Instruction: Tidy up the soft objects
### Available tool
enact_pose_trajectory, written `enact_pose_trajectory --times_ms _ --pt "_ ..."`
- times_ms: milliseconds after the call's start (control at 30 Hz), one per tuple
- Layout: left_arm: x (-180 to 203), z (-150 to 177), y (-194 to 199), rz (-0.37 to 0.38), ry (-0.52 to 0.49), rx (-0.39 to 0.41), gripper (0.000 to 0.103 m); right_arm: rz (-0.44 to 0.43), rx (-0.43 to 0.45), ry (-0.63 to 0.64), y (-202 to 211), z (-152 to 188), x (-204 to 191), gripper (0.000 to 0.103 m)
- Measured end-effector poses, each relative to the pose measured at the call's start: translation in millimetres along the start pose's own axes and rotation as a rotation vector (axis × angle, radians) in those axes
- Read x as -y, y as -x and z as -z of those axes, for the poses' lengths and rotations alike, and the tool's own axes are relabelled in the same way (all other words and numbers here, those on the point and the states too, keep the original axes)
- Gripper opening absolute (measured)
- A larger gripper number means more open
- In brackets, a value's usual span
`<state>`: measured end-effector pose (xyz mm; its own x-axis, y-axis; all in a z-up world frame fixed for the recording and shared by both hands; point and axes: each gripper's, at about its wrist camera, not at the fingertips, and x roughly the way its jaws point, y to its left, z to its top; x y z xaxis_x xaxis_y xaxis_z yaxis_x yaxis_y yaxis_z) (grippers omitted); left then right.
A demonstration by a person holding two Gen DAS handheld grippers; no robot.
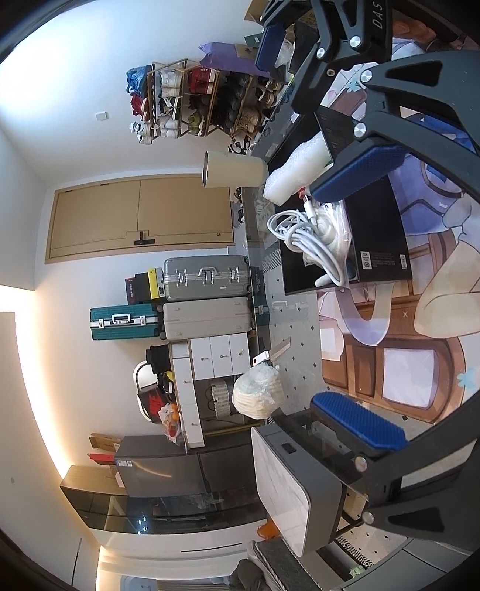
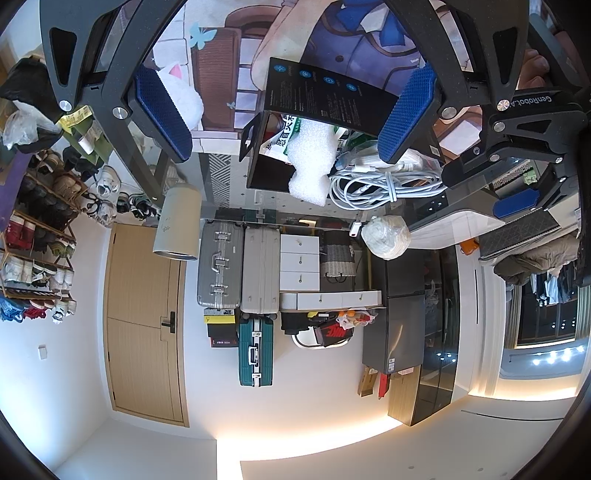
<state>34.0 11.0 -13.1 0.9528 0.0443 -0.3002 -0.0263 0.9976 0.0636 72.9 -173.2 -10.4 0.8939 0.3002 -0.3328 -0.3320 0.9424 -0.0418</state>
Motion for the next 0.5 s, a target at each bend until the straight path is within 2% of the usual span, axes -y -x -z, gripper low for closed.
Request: enact_pose_trajectory --times_ms 500 --pt "1.3 -0.3 -0.4 0.006 -0.002 0.003 0.103 0.000 -0.003 0.004 0.8 0.9 1.9 0.102"
